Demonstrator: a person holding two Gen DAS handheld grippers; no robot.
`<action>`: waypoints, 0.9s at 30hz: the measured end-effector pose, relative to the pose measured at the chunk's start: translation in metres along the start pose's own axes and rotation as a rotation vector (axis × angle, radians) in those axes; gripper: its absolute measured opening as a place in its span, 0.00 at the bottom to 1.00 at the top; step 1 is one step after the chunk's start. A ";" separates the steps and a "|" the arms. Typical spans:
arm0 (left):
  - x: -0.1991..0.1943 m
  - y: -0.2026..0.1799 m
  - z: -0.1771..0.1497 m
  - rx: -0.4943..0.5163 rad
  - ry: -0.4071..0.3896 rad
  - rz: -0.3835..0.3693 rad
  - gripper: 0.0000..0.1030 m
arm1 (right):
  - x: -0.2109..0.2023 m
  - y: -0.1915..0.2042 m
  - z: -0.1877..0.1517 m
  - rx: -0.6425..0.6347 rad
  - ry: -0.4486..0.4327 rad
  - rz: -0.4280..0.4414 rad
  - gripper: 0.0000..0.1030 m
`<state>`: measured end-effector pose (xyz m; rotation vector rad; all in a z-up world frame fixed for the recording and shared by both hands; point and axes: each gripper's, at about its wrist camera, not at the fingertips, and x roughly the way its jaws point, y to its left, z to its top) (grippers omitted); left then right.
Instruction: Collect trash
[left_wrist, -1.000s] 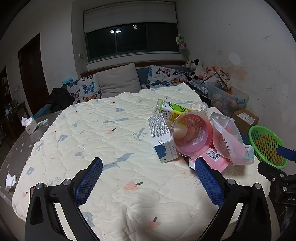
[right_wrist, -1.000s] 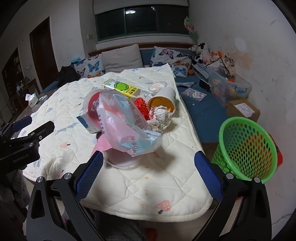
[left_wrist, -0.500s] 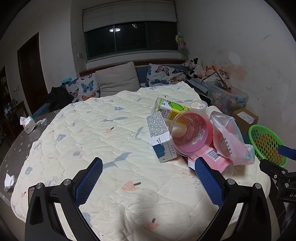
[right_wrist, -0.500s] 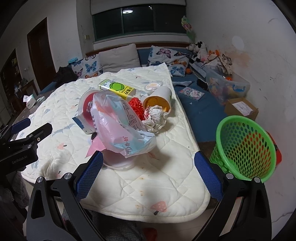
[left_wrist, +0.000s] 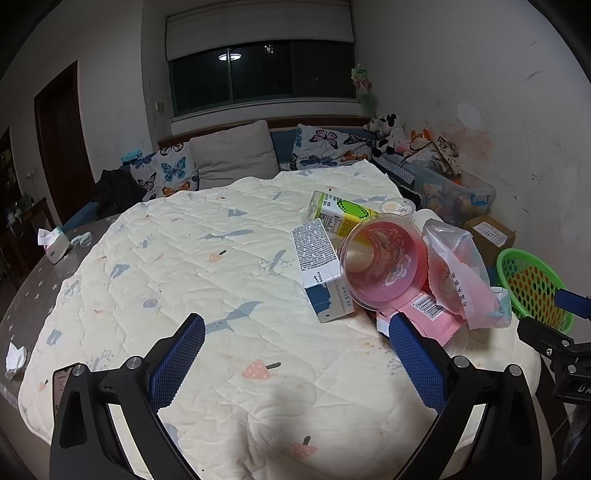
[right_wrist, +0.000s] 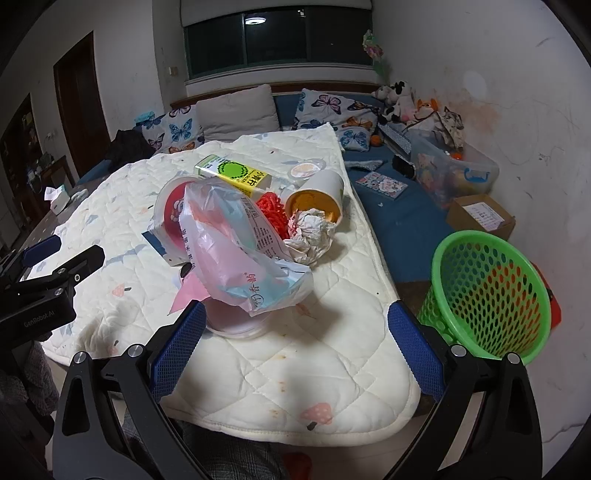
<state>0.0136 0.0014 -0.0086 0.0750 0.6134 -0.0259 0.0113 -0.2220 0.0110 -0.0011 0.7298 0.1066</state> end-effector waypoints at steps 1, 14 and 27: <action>0.000 0.000 0.000 0.001 0.001 0.000 0.94 | -0.001 -0.001 0.000 -0.001 -0.001 -0.001 0.94; 0.010 0.005 0.003 -0.008 0.012 0.005 0.94 | 0.006 0.002 0.006 -0.007 0.016 0.045 0.91; 0.016 0.014 0.008 -0.008 0.015 0.010 0.94 | 0.033 0.027 0.033 -0.102 0.045 0.108 0.78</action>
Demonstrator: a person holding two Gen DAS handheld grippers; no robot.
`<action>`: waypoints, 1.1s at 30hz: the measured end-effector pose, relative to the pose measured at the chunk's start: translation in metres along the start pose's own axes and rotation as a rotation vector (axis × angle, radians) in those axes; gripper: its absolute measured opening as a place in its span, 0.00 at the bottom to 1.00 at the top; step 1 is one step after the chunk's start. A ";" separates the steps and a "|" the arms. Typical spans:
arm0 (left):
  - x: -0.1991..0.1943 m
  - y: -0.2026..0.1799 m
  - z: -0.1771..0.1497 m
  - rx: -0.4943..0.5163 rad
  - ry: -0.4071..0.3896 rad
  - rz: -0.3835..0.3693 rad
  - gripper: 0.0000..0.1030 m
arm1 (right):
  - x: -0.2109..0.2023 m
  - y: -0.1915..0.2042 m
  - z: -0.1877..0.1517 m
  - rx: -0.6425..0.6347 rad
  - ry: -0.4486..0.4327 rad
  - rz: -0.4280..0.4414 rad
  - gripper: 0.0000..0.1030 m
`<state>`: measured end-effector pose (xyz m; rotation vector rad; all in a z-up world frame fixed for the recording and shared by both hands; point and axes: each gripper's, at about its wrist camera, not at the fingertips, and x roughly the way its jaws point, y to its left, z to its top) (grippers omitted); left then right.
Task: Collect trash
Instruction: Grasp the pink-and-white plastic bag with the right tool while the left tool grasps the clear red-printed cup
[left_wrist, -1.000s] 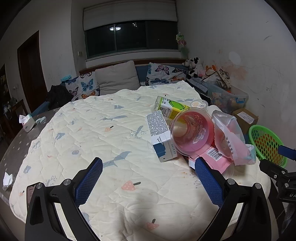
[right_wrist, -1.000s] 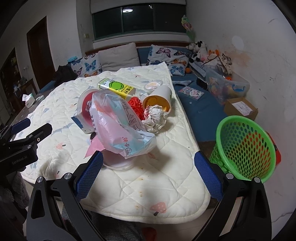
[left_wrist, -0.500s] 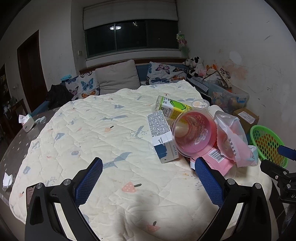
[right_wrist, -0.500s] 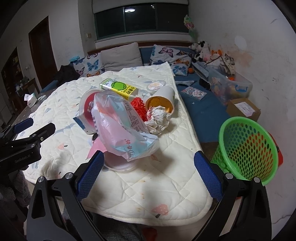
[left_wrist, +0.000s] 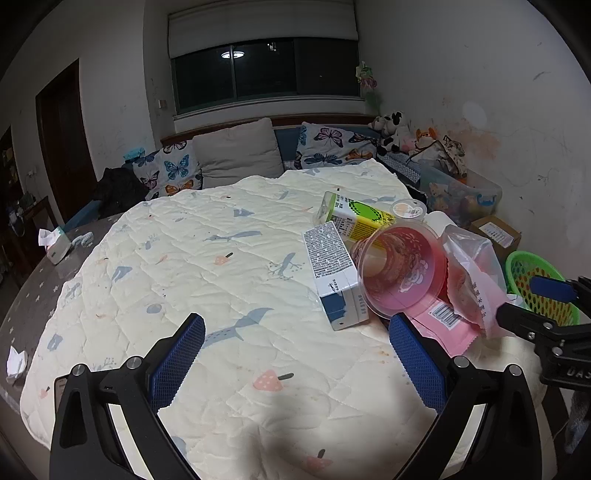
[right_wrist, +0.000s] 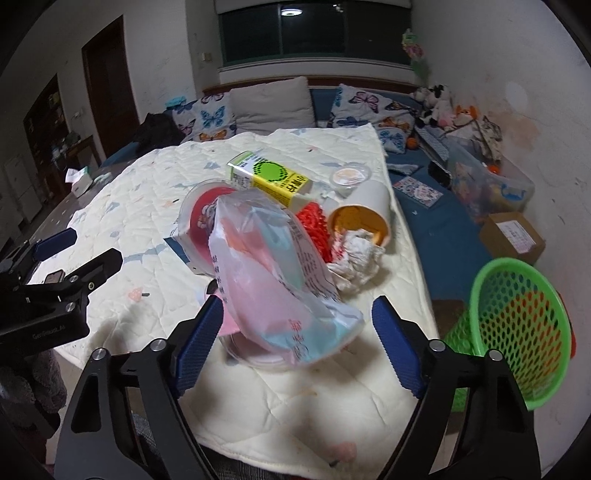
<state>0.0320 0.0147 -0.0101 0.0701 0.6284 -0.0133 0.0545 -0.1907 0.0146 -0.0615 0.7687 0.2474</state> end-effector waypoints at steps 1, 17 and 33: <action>0.001 0.001 0.001 0.000 0.002 0.000 0.94 | 0.002 0.000 0.002 -0.002 0.003 0.004 0.77; 0.020 -0.011 0.022 0.062 0.000 -0.042 0.93 | 0.034 0.004 0.019 -0.021 0.058 0.055 0.56; 0.075 -0.038 0.054 0.166 0.042 -0.195 0.55 | 0.023 -0.006 0.023 0.023 0.037 0.106 0.30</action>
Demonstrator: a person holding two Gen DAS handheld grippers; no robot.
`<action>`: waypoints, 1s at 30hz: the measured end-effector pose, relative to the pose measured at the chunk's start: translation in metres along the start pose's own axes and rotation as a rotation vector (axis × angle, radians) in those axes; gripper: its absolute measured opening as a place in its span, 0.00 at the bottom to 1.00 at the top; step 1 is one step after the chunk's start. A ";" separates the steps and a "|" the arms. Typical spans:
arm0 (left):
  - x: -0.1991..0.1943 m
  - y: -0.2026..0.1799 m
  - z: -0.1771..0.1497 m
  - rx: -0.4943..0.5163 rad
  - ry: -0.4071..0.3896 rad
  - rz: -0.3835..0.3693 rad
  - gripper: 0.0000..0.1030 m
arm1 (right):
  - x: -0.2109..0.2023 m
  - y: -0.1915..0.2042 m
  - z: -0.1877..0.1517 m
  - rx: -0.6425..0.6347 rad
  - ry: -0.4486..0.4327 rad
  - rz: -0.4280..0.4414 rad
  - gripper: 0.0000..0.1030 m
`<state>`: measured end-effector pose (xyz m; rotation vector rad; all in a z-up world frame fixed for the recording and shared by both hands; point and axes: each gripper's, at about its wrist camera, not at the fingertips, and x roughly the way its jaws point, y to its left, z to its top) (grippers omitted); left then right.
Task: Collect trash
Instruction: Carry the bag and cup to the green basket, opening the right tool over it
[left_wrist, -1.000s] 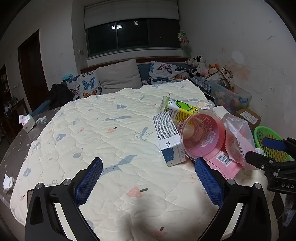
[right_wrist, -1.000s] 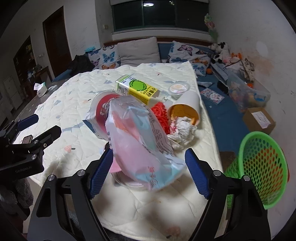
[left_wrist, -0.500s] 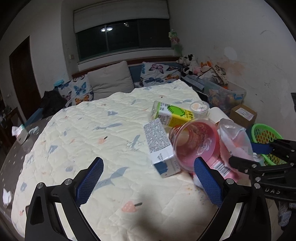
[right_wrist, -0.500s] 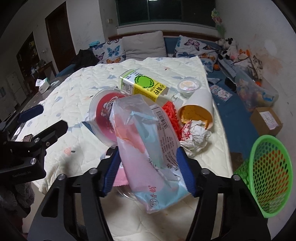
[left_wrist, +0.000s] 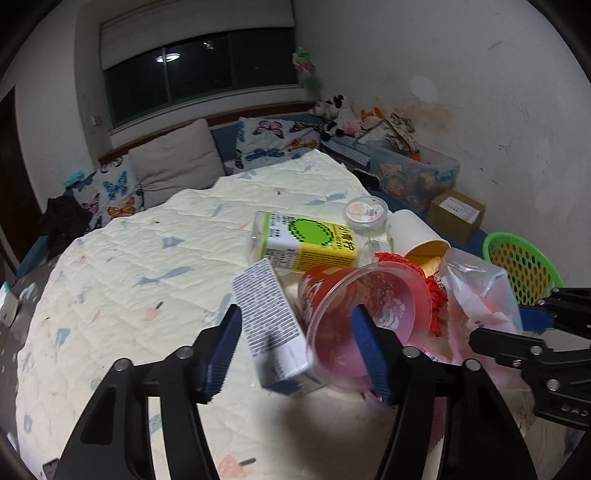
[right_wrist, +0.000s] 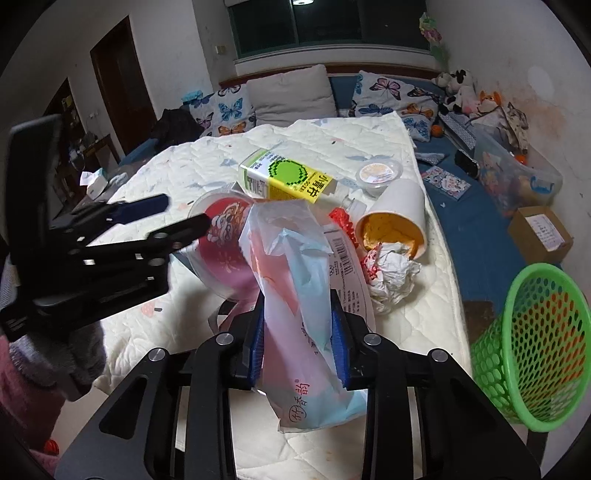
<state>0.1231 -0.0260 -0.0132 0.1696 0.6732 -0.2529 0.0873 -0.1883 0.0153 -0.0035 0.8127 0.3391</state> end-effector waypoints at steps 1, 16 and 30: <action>0.004 -0.002 0.001 0.007 0.006 -0.006 0.53 | -0.002 -0.001 0.000 0.002 -0.004 0.000 0.30; 0.020 -0.006 0.007 0.023 0.033 -0.075 0.07 | -0.028 -0.024 0.002 0.047 -0.063 -0.041 0.30; -0.020 -0.001 0.016 -0.017 -0.030 -0.099 0.05 | -0.046 -0.074 -0.012 0.138 -0.092 -0.136 0.30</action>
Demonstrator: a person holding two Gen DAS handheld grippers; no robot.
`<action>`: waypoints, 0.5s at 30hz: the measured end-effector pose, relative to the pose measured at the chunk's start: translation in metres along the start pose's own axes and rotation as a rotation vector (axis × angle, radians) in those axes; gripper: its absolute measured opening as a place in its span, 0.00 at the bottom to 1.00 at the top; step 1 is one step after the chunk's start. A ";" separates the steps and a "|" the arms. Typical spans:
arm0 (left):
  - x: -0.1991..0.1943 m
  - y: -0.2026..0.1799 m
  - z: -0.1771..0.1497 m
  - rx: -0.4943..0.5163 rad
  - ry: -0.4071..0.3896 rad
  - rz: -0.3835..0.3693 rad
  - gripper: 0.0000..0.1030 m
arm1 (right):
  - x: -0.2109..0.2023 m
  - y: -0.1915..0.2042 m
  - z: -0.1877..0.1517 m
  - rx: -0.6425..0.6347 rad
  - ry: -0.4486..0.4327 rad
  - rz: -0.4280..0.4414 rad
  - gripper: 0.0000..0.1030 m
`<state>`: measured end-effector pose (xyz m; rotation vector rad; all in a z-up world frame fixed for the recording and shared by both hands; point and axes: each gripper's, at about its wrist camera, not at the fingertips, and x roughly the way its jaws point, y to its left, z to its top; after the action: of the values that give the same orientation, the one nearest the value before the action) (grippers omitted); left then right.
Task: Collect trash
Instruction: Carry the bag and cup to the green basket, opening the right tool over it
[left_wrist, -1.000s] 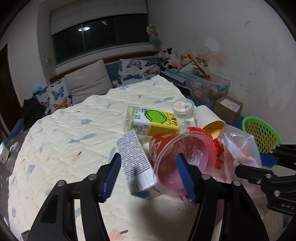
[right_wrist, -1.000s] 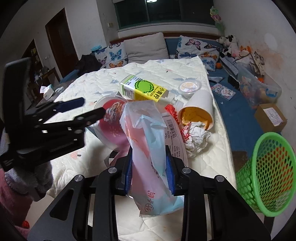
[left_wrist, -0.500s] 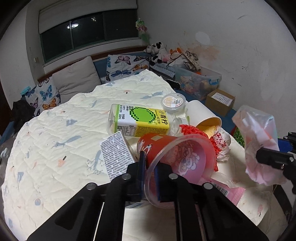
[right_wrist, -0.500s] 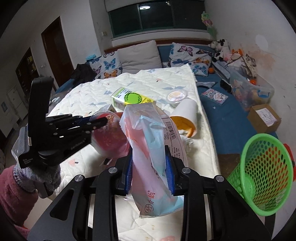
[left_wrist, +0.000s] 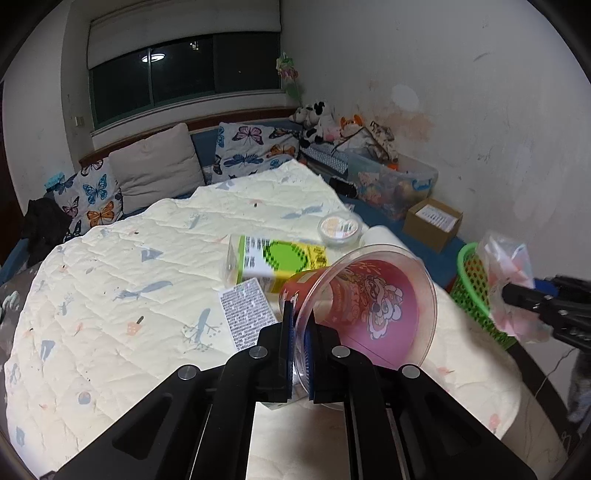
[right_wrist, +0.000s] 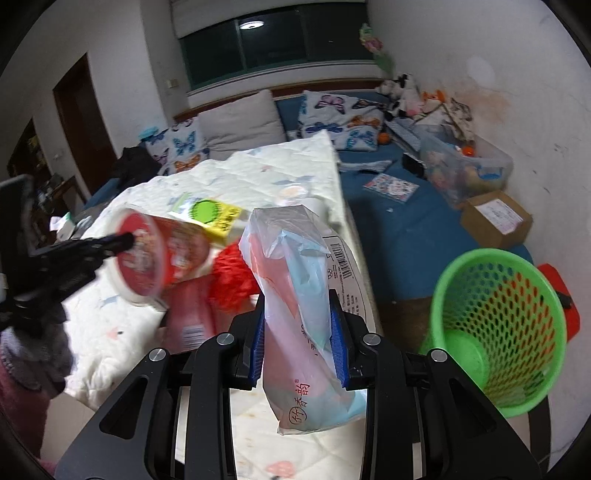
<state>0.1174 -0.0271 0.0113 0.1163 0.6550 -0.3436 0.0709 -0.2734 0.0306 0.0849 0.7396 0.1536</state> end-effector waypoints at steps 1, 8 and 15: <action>-0.003 -0.001 0.002 -0.002 -0.007 -0.004 0.05 | 0.000 -0.007 -0.001 0.009 0.001 -0.014 0.30; -0.019 -0.015 0.019 -0.006 -0.049 -0.052 0.05 | 0.003 -0.054 -0.005 0.053 0.006 -0.128 0.30; -0.016 -0.051 0.036 0.029 -0.058 -0.117 0.05 | 0.016 -0.121 -0.017 0.140 0.063 -0.232 0.30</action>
<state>0.1089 -0.0779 0.0499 0.0961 0.6013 -0.4677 0.0843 -0.3894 -0.0086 0.1273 0.8164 -0.1181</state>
